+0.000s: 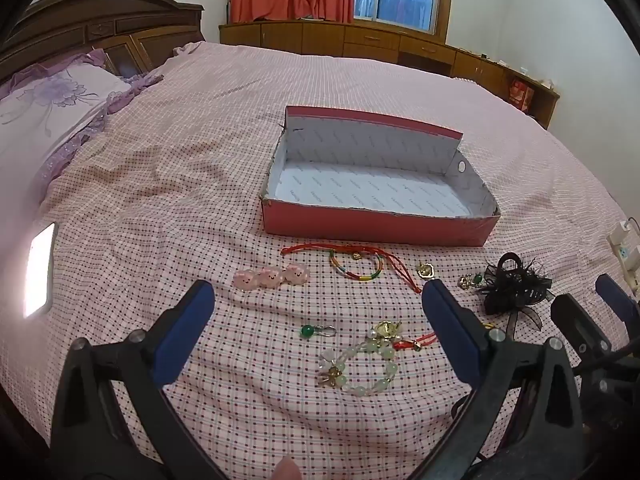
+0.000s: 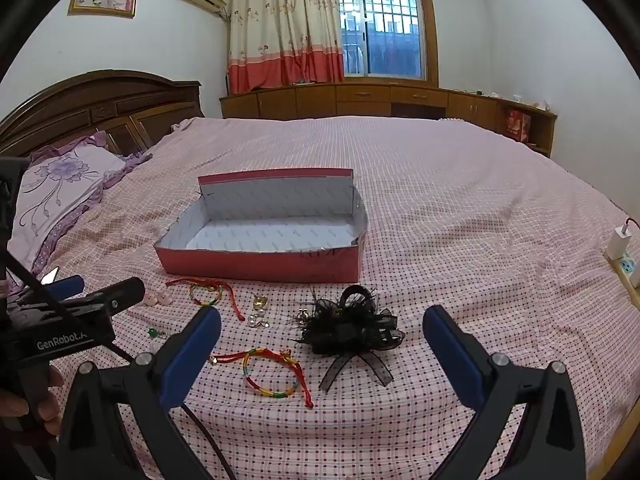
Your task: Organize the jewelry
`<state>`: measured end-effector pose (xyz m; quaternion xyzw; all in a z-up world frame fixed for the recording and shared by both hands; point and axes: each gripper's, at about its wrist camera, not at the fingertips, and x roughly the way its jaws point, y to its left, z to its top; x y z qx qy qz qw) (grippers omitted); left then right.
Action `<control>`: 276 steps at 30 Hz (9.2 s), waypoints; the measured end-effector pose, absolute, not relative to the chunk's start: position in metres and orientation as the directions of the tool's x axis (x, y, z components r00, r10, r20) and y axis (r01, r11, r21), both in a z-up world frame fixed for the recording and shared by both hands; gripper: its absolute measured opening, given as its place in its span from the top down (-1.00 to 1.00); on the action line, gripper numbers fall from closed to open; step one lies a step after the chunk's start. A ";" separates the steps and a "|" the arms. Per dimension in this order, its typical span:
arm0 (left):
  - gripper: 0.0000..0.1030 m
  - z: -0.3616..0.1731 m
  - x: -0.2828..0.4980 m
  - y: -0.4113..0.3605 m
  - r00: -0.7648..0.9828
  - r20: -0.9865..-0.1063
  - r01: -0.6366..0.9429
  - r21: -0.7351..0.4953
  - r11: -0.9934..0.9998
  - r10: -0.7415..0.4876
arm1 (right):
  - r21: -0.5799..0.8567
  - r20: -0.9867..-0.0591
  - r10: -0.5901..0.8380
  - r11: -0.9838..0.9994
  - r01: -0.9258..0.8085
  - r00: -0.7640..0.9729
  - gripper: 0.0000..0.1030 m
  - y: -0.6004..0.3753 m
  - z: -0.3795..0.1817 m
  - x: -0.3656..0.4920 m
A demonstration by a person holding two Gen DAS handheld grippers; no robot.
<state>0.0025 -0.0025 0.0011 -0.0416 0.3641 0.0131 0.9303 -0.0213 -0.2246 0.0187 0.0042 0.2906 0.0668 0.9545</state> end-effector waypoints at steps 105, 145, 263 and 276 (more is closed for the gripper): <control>-0.45 -0.065 0.073 0.041 0.573 -0.819 -0.094 -0.116 0.989 -0.042 | 0.101 -0.681 0.125 0.992 -0.076 0.722 -1.00 -0.252 -0.026 0.045; -0.20 -0.025 0.040 0.031 0.685 -0.727 -0.039 -0.110 0.993 -0.054 | 0.154 -0.655 0.210 0.977 -0.144 0.726 -0.05 -0.254 -0.014 0.034; -0.20 -0.024 0.087 0.011 0.584 -0.804 0.032 -0.114 0.993 -0.112 | 0.171 -0.662 0.315 0.947 -0.273 0.680 -0.29 -0.222 0.012 0.067; 0.25 -0.057 0.097 -0.011 0.519 -0.846 0.052 -0.110 0.993 -0.121 | 0.205 -0.708 0.326 0.944 -0.260 0.626 -0.29 -0.226 -0.017 0.060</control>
